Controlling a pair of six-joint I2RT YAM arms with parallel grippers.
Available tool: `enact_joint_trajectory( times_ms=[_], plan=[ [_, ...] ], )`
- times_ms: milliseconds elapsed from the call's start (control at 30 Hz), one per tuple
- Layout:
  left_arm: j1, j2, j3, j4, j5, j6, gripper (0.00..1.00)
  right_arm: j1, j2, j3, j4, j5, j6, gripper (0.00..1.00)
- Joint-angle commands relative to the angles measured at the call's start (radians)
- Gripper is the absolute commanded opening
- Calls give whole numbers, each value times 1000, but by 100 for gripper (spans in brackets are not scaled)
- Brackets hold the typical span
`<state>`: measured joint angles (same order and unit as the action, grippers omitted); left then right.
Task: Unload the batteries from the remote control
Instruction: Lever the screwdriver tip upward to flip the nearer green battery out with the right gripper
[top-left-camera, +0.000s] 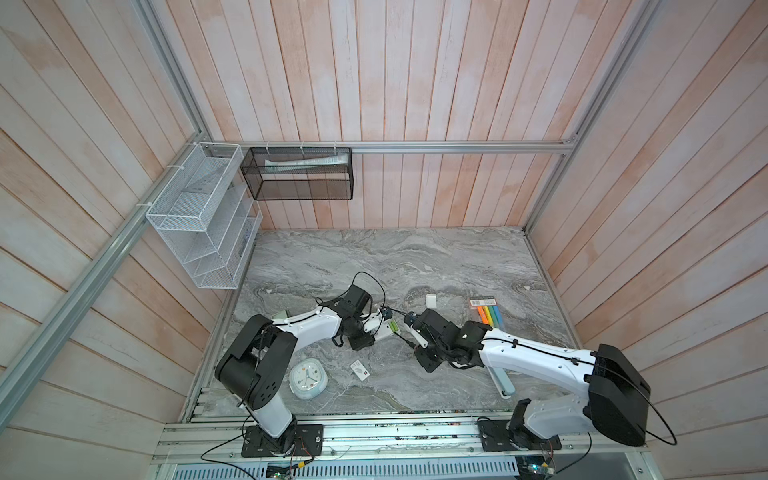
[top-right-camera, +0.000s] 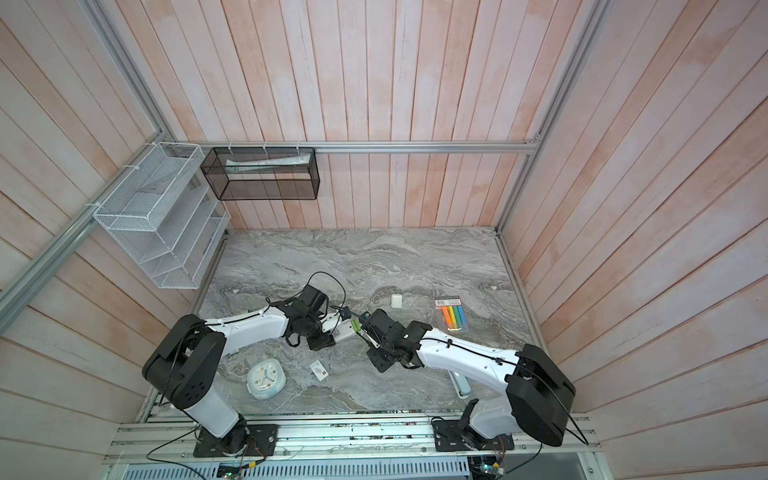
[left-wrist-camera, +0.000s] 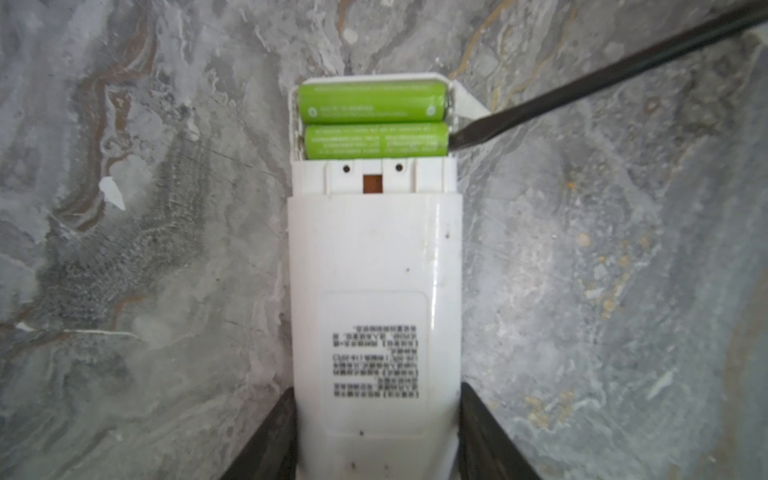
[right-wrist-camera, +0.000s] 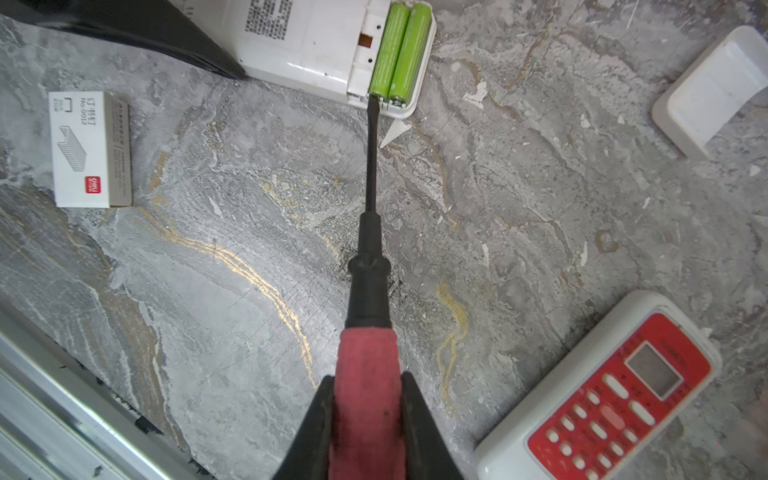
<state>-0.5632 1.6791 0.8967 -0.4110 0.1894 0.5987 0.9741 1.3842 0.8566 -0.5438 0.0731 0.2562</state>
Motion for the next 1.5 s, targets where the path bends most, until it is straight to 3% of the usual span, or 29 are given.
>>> enact_joint_trajectory(
  times_ms=[0, 533, 1467],
  plan=[
    [9, 37, -18, -55, -2, 19, 53, 3, 16, -32, 106, 33, 55, 0],
    [-2, 36, -23, -65, 23, 29, 52, 72, 21, -301, 554, 89, 211, 0],
    [5, 40, -4, -93, 0, 8, 51, 88, 88, -430, 730, 175, 316, 0]
  ],
)
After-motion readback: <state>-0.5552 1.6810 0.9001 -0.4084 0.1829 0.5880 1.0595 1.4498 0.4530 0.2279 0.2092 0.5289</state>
